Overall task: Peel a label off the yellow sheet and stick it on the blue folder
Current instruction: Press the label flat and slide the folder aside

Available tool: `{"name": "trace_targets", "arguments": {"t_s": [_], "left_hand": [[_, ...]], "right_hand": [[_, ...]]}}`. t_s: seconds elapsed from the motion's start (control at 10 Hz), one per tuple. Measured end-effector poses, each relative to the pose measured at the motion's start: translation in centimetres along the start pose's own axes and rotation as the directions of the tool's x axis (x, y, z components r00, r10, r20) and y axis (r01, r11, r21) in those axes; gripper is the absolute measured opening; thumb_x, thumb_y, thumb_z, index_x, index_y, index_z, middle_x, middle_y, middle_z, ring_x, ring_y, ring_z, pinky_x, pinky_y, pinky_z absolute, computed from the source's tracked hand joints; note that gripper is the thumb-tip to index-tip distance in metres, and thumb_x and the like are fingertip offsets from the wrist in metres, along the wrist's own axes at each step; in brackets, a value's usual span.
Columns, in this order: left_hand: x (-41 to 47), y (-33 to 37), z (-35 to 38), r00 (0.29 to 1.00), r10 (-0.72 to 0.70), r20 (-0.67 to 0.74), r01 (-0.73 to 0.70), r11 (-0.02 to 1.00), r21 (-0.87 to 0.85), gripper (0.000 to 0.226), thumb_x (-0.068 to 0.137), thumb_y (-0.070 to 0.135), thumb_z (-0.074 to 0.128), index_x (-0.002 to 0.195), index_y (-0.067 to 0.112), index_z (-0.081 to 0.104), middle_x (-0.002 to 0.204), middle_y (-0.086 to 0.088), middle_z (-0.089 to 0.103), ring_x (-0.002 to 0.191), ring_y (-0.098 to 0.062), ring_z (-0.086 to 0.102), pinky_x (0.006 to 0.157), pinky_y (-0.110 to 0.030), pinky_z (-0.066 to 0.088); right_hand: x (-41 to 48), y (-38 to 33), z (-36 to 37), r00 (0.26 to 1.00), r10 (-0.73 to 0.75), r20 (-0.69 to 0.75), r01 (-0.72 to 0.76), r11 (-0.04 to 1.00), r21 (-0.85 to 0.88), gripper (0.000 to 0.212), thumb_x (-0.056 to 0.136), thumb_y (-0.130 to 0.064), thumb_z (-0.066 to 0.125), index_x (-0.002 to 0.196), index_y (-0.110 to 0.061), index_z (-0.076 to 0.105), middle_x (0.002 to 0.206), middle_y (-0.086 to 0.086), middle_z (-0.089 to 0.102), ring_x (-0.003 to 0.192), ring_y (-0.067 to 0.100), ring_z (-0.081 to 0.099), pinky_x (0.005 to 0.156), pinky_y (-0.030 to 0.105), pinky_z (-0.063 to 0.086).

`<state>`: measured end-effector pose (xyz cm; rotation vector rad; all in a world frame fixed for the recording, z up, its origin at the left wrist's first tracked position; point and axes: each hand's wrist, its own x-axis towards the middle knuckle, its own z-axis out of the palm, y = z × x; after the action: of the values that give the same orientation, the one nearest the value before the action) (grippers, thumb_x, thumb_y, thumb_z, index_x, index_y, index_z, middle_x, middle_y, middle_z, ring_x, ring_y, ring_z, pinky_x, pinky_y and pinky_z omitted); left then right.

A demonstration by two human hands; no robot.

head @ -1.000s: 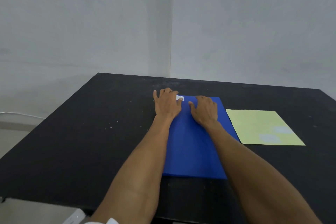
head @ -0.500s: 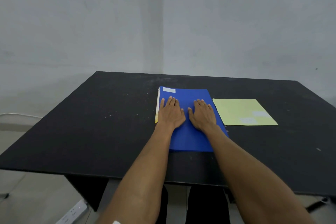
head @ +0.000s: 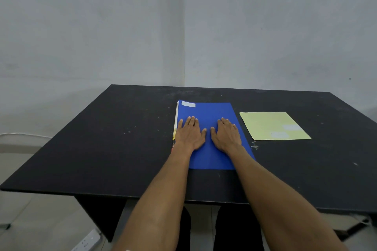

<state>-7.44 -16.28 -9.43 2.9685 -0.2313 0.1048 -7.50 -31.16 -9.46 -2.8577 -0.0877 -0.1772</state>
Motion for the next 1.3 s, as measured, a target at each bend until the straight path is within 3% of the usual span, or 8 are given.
{"name": "trace_targets", "arguments": {"t_s": [0.9,1.3], "left_hand": [[-5.5,-23.2,-3.8,0.997,-0.037,-0.063,0.038,0.999,0.026,0.068,0.102,0.051,0.025,0.155,0.008,0.022,0.163,-0.005,0.023,0.151,-0.016,0.016,0.124,-0.04,0.008],[-3.1,-27.5,-3.9,0.997,-0.006,-0.082,0.01,0.999,0.047,0.068,0.101,0.052,0.026,0.154,0.009,0.025,0.162,-0.005,0.026,0.151,-0.016,0.019,0.123,-0.04,0.011]], "right_hand": [[-0.8,-23.1,6.1,0.999,-0.027,0.039,0.026,0.999,0.027,0.064,0.102,-0.041,0.029,0.151,0.0,0.024,0.161,0.015,0.023,0.15,0.028,0.018,0.124,0.045,0.014],[1.6,-26.5,7.4,0.999,0.002,0.033,-0.003,0.999,0.033,0.065,0.102,-0.042,0.029,0.152,0.0,0.023,0.162,0.014,0.022,0.151,0.027,0.017,0.124,0.045,0.013]]}}
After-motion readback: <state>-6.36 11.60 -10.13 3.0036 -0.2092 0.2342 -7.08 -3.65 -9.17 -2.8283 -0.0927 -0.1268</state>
